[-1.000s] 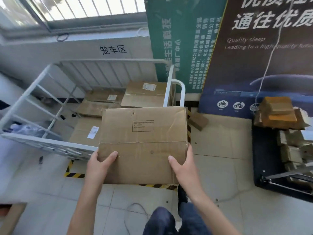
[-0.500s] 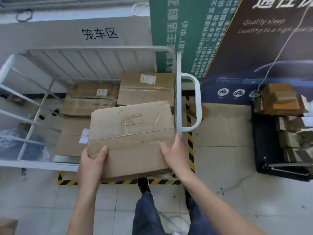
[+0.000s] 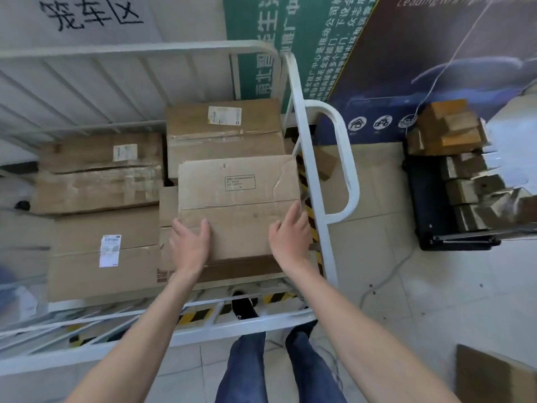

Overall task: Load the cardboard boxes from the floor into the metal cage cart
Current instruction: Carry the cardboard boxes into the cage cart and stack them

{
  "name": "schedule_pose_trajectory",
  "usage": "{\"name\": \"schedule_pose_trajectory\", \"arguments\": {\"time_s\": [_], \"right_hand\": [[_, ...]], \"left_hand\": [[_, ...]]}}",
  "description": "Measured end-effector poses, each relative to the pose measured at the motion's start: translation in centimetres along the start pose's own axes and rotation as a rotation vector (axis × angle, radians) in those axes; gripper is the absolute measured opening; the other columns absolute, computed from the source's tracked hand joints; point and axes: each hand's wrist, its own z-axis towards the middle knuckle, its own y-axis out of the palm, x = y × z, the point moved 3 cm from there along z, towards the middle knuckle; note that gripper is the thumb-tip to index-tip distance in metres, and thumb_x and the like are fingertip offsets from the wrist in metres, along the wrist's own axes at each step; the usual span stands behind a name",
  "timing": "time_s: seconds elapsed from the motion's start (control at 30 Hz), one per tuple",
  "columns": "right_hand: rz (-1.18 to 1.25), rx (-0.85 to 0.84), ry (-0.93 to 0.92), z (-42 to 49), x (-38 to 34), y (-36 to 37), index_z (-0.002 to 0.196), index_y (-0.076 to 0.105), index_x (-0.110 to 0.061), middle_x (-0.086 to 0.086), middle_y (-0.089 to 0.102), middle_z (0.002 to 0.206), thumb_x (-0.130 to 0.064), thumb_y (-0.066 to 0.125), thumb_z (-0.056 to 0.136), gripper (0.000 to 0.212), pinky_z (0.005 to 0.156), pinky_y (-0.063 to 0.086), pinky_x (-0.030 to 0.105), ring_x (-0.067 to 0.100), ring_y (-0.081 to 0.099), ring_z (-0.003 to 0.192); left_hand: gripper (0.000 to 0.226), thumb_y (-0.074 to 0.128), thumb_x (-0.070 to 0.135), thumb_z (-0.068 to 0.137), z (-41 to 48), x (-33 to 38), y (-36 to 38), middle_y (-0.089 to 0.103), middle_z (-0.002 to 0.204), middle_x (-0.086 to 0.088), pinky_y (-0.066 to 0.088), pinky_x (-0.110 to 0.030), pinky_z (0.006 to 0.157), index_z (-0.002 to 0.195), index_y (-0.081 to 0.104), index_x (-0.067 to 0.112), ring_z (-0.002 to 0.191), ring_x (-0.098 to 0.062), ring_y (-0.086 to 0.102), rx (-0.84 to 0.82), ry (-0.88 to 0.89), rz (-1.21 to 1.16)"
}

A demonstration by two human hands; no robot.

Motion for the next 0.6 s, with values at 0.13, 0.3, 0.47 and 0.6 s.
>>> {"name": "schedule_pose_trajectory", "arguments": {"time_s": [0.13,0.3,0.47,0.6], "right_hand": [[-0.019,0.017,0.01,0.6,1.2,1.0,0.159,0.002,-0.011,0.025,0.014,0.162,-0.032,0.035,0.099,0.072,0.113,0.031,0.051,0.042,0.026,0.143],[-0.144,-0.086,-0.142,-2.2,3.2,0.6,0.159,0.002,-0.017,0.023,-0.011,0.164,-0.029,0.039,0.099,0.071,0.123,0.009,0.054,0.041,-0.008,0.152],[-0.123,-0.022,-0.207,-8.3,9.0,-3.7,0.159,0.0,-0.023,0.015,-0.008,0.166,-0.042,0.042,0.1,0.075,0.119,0.001,0.047,0.035,-0.01,0.153],[-0.069,0.091,-0.047,-11.1,18.9,-11.0,0.16,0.001,-0.021,0.013,-0.004,0.167,-0.05,0.038,0.102,0.075,0.122,0.006,0.045,0.033,-0.008,0.153]], "left_hand": [[0.083,0.045,0.058,0.094,-0.2,-0.8,0.8,0.034,0.153,-0.022,0.03,-0.052,0.112,0.151,0.02,0.003,0.141,-0.038,0.031,-0.026,0.059,0.068],[0.086,0.039,0.053,0.099,-1.5,0.5,0.9,0.01,0.163,-0.025,0.009,-0.062,0.118,0.156,0.001,0.001,0.151,-0.038,0.005,-0.122,0.001,0.257],[0.078,0.044,0.042,0.097,-12.1,9.5,5.7,0.005,0.167,-0.014,0.0,-0.064,0.116,0.159,0.007,0.012,0.153,-0.033,-0.003,-0.169,0.344,0.362],[0.069,0.04,0.041,0.098,-26.1,15.5,13.0,0.018,0.165,-0.005,0.002,-0.058,0.118,0.158,0.017,0.019,0.153,-0.028,0.003,-0.385,0.669,0.397]]}}
